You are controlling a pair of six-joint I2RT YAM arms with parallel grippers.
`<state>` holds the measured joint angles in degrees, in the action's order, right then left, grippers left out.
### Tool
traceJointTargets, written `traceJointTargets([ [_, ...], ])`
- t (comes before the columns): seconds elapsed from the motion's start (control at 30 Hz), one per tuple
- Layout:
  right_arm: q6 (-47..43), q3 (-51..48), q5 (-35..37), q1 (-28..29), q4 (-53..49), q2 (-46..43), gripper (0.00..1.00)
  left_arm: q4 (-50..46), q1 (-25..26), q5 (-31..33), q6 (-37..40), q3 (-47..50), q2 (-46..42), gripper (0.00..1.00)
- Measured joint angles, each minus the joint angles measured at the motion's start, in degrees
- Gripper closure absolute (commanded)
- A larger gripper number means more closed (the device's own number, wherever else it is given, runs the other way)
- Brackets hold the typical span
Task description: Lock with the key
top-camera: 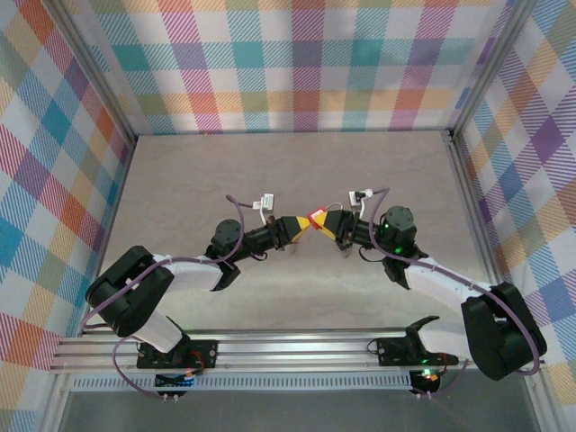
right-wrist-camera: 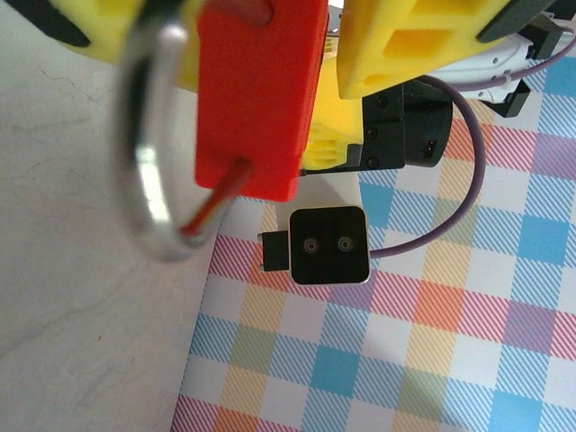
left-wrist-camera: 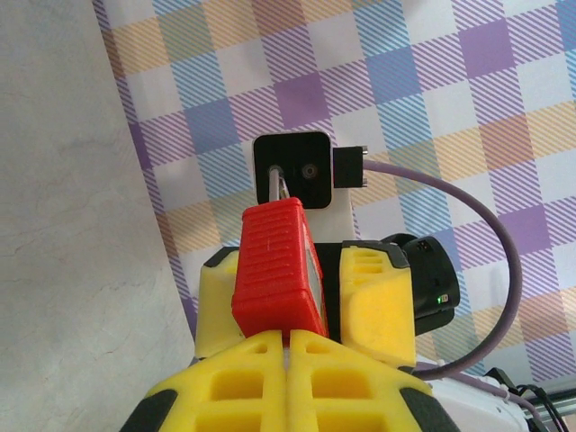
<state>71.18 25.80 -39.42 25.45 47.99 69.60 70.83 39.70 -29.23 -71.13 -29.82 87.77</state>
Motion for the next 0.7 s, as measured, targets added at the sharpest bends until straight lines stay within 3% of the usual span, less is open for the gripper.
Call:
traceJointTargets([
  [0.23, 0.48, -0.63, 1.53, 0.72, 2.25, 0.15, 0.81, 1.36, 0.28, 0.33, 0.04, 0.13, 0.00, 1.00],
  [0.43, 1.88, -2.40, 3.08, 1.20, 7.15, 1.81, 1.00, 1.18, 0.28, 0.63, 0.20, 0.57, 0.00, 1.00],
  [0.7, 4.04, -3.67, 4.00, 1.22, 13.90, 5.09, 1.00, 1.14, 0.28, 1.38, 0.22, 1.18, -0.02, 1.00],
])
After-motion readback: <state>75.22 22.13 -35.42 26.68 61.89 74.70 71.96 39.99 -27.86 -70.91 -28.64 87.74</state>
